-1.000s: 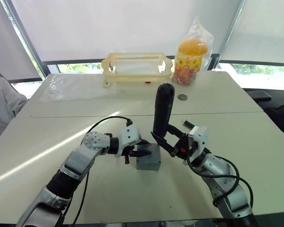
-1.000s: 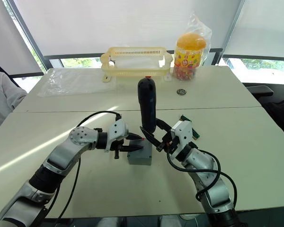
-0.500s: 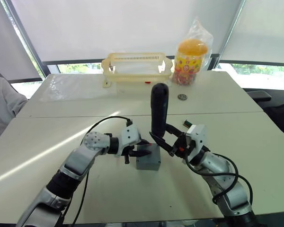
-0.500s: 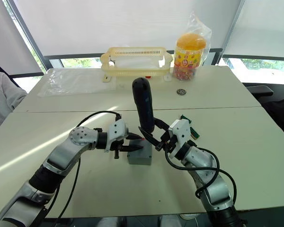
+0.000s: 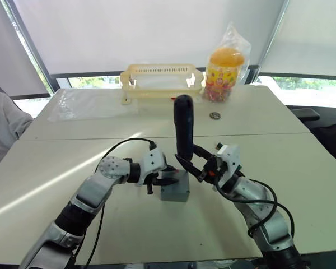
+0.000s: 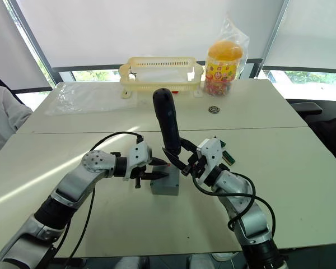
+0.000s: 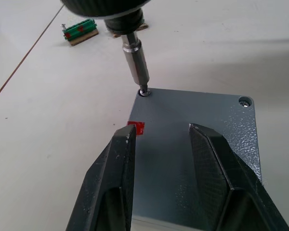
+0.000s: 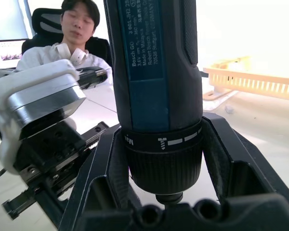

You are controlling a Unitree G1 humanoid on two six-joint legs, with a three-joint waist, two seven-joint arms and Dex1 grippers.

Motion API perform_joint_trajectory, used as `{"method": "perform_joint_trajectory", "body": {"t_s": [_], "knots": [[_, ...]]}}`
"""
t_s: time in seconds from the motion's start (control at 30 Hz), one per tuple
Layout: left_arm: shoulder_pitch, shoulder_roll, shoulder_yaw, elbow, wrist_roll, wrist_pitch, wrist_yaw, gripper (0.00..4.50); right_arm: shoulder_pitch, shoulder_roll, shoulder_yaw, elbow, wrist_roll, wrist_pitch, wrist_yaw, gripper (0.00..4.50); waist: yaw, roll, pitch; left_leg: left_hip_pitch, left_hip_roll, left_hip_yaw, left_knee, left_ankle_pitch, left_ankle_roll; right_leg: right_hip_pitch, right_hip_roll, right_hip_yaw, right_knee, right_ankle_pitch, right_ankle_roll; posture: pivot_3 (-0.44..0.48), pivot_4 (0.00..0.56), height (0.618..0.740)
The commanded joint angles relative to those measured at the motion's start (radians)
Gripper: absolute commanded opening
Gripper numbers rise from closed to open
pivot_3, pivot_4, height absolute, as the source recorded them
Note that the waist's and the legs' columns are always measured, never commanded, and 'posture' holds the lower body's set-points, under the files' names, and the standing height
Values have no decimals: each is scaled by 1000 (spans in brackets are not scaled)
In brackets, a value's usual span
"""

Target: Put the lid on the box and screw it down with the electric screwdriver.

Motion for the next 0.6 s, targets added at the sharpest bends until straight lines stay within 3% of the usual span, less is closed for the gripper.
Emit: {"method": "perform_joint_trajectory", "body": {"t_s": [0.03,0.23,0.6], "knots": [[30,15,-35,9,32,20,-9,1752,53,-10,64,133,-41,119,1,1760,0,-1,-2,1,0,0,0,0,0,1,0,0,0,-1,-1,0,150,740],[33,17,-32,6,32,22,-9,1752,53,0,39,149,-24,119,-13,1760,1,-1,-5,13,3,-2,-4,-1,0,12,-1,-1,-9,-2,-1,0,150,740],[31,17,-33,6,33,22,-11,1752,87,2,15,144,-25,83,-30,1760,3,0,-7,12,3,-3,-4,-2,-2,12,-4,-1,-12,-1,-2,0,150,740]]}}
